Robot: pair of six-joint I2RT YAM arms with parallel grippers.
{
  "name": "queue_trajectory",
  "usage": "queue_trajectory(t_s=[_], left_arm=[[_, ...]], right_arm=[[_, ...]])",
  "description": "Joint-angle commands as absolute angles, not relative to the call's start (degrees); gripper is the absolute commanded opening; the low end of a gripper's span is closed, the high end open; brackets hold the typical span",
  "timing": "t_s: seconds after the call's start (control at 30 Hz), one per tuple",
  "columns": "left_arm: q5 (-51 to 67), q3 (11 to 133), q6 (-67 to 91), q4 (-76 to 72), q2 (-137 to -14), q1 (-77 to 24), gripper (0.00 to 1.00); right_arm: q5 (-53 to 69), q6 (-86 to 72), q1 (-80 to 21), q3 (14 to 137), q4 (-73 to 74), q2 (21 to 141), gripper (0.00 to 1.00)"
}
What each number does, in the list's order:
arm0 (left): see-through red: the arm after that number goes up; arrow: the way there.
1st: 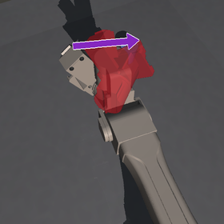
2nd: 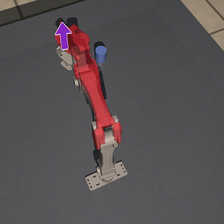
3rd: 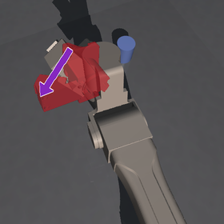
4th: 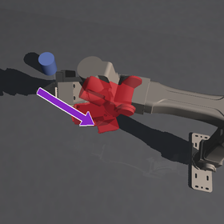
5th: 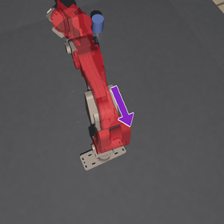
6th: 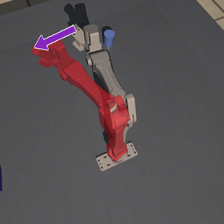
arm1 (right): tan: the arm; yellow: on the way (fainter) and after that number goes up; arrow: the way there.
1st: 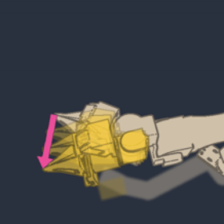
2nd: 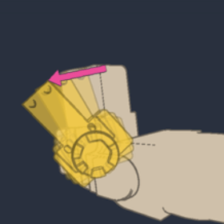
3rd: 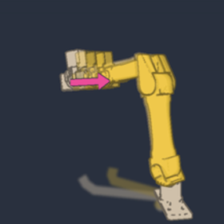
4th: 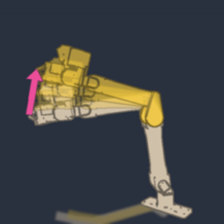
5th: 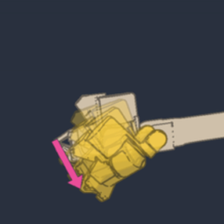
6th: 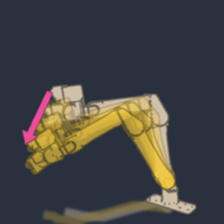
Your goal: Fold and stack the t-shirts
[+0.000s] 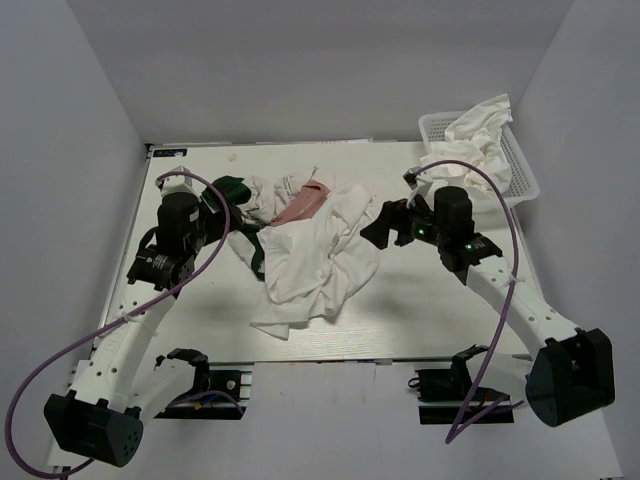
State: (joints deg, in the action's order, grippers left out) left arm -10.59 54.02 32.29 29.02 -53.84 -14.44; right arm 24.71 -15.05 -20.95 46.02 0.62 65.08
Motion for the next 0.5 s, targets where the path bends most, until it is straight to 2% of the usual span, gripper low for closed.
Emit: queue_trajectory(t_s=[0.0, 0.13, 0.23, 0.47], left_arm=[[-12.74, 53.96, 33.31, 30.15, -52.65, -14.24, 1.0], [-12.74, 53.44, 34.36, 30.15, -52.65, -14.24, 1.0], [-14.58, 53.44, 34.89, 31.38, -52.12, -14.24, 1.0], [-15.12, 52.82, 34.89, 31.46, -52.12, -14.24, 1.0]], right_arm=[[20.93, -10.38, -26.43, 52.45, -0.17, 67.41, 0.9], [10.57, -7.91, -38.89, 58.17, 3.24, 75.65, 0.9], [-4.0, -7.47, -44.88, 61.16, 5.53, 83.04, 0.9], [-11.77, -15.63, -45.79, 65.48, 3.1, 98.77, 0.9]])
